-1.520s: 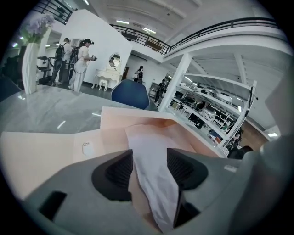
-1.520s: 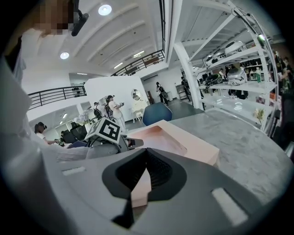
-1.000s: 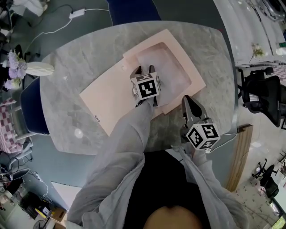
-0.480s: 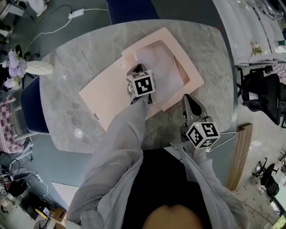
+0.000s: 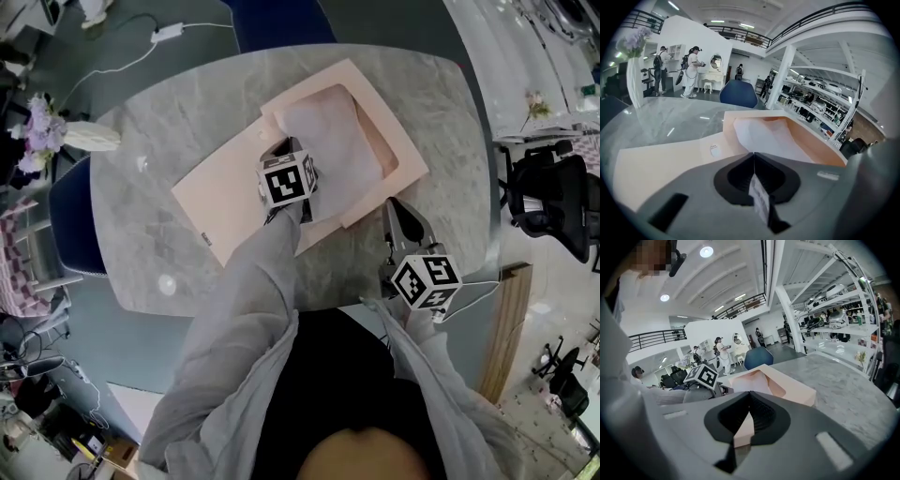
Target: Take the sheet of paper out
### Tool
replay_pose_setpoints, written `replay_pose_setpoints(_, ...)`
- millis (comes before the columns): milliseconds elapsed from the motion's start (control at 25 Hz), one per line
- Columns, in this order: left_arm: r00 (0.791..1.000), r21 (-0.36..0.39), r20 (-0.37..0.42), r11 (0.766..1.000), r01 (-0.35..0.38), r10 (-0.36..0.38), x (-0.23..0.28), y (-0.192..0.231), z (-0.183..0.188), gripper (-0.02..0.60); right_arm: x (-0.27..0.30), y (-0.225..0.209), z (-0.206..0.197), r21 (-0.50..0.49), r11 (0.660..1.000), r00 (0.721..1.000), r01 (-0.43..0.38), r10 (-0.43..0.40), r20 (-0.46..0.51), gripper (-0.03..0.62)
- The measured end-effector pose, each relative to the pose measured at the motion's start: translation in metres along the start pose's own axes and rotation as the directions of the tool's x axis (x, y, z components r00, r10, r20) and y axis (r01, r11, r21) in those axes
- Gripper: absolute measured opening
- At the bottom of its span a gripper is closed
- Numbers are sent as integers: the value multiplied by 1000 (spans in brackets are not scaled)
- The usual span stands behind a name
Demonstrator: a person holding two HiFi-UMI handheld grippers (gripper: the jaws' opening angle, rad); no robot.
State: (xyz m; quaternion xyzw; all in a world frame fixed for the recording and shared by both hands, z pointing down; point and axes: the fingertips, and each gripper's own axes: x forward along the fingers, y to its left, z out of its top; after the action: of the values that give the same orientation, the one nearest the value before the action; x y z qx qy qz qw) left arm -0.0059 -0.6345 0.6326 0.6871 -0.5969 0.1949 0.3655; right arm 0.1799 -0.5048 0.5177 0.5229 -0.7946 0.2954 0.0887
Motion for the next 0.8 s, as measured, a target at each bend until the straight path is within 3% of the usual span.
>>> replay_pose_setpoints(800, 997, -56, 67, 998, -25, 29, -83, 38, -29, 5, -49, 30, -19, -25, 1000, 999, -15, 16, 38, 9)
